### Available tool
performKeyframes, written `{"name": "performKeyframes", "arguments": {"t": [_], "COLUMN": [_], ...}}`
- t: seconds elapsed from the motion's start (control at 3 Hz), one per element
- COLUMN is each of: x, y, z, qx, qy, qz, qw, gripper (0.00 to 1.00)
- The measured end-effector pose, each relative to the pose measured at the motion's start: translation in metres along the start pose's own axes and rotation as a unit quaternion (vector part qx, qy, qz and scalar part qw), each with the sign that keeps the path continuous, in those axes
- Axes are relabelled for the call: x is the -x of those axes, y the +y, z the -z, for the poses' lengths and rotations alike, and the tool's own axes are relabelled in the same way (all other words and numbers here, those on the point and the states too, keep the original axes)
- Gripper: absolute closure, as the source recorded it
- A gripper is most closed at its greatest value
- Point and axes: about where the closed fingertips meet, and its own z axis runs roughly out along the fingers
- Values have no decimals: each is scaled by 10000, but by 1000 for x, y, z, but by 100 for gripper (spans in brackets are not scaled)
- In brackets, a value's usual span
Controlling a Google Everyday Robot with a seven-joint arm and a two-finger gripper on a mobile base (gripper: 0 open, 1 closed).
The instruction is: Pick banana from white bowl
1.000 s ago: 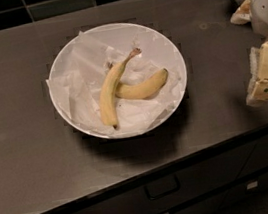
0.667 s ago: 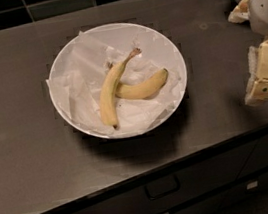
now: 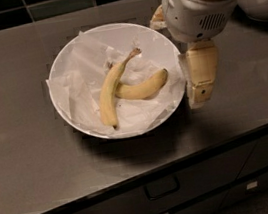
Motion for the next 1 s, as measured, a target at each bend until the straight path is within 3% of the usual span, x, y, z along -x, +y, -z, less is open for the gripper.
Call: {"name": "performKeyframes", "arguments": {"t": [0.67, 1.0], "x": [5, 10], "y": [-10, -34], "z": [-8, -28], "qx": [9, 188], "qy": [-83, -136], "qz": [100, 309], "qw": [9999, 9993], "gripper": [0, 0]}}
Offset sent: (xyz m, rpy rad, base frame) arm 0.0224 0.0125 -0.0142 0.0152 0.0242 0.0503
